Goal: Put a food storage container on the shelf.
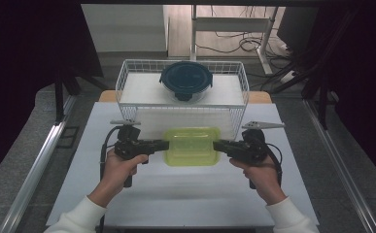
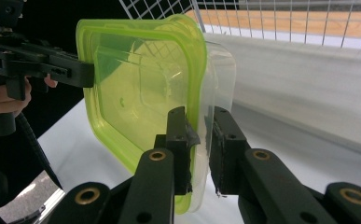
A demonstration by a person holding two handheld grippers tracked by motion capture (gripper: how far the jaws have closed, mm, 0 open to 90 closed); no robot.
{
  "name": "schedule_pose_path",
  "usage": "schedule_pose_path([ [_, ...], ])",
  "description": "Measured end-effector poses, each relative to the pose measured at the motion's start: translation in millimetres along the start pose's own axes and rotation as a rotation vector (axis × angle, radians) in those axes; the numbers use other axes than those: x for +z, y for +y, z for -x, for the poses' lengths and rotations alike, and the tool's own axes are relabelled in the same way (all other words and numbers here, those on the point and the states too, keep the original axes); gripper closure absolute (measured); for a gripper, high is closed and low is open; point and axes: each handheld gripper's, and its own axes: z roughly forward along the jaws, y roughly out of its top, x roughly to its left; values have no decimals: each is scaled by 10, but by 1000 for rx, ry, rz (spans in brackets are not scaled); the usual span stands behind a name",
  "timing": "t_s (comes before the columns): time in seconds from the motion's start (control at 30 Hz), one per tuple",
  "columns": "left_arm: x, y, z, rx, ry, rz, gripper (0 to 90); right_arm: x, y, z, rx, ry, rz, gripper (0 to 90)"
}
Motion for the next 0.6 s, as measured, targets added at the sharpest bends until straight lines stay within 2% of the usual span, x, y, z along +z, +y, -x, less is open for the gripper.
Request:
schedule_pose_path([
  [0.2,-44,130,27,4,-3,16,794,-33,130,-15,-11,-2,18,785],
  [0.5,-119,362,79,39,17,37,794,-44,324,-13,-17,-3,42,786],
  [0.6,-135,434,82,43,12,41,793,-61,402,-19,-21,-7,51,786],
])
